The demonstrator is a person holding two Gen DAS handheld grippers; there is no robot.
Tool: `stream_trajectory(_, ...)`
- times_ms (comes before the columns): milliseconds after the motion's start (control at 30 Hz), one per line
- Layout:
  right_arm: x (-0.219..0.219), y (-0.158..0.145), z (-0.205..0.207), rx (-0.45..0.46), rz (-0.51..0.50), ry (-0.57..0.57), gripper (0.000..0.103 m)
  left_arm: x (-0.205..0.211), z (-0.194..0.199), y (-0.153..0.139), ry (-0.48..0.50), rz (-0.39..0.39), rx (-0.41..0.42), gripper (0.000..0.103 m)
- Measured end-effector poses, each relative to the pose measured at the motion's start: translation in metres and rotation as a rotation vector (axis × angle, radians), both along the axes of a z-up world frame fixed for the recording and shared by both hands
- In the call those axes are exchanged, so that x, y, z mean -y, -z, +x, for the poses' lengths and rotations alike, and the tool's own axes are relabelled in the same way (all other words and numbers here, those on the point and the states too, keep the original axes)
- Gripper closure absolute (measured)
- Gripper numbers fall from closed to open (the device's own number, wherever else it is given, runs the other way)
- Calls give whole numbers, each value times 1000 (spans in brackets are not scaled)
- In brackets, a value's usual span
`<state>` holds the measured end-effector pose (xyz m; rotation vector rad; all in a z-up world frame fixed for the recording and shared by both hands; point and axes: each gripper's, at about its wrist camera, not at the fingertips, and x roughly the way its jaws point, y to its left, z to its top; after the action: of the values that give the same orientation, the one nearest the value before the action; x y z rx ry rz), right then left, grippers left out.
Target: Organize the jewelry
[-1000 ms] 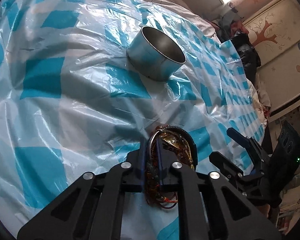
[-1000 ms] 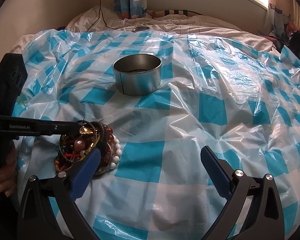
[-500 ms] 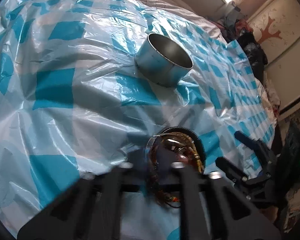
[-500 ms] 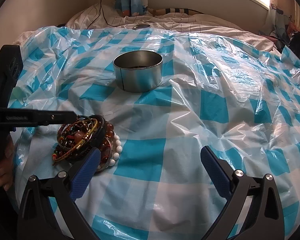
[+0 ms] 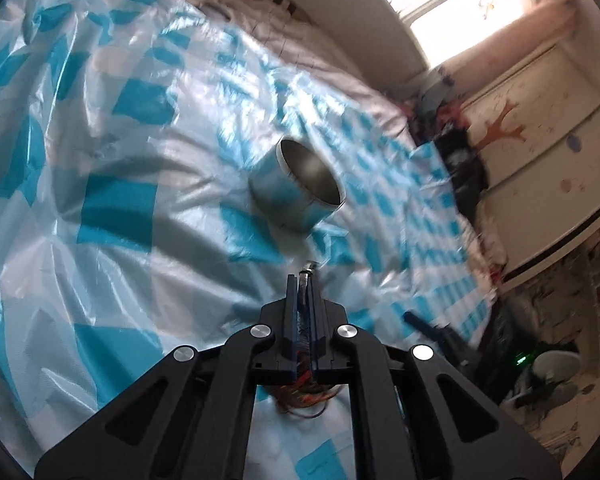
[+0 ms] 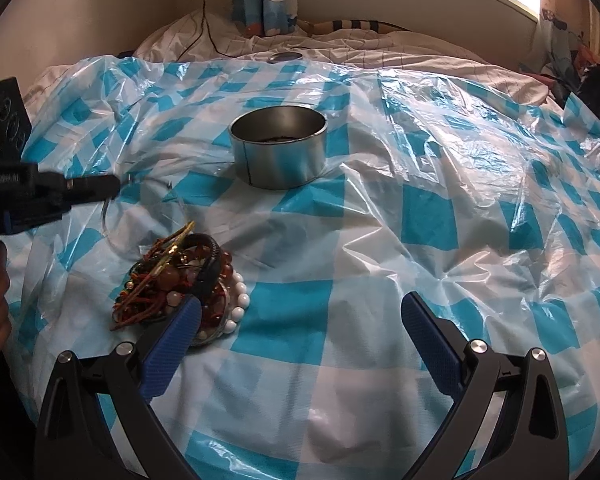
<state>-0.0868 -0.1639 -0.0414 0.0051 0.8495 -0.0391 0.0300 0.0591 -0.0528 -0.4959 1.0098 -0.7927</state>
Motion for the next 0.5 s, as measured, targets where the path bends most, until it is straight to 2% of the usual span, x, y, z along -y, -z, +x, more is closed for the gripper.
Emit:
stream_trajectory(33,-2,0,0,3,-5,-6,7,-2,-1,-4,-9,0,17,100)
stream_trajectory(67,-5,-1,0,7,-10,-16,7,1,-3,-9,-39,111,64,103)
stream_trajectory(100,-7,-1,0,9,-14,-23,7,8,-7,-11,-60,254,130,103)
stream_trajectory(133,-9,-1,0,10,-20,-29,7,12,-7,-10,-60,284,139,103)
stream_trajectory(200,-13,0,1,8,-38,-36,7,11,-4,-4,-41,205,75,103)
stream_trajectory(333,-17,-1,1,19,-34,-51,7,11,-3,-6,-55,211,74,103)
stream_trajectory(500,-22,-2,1,20,-51,-64,7,-5,7,2,-137,276,41,103)
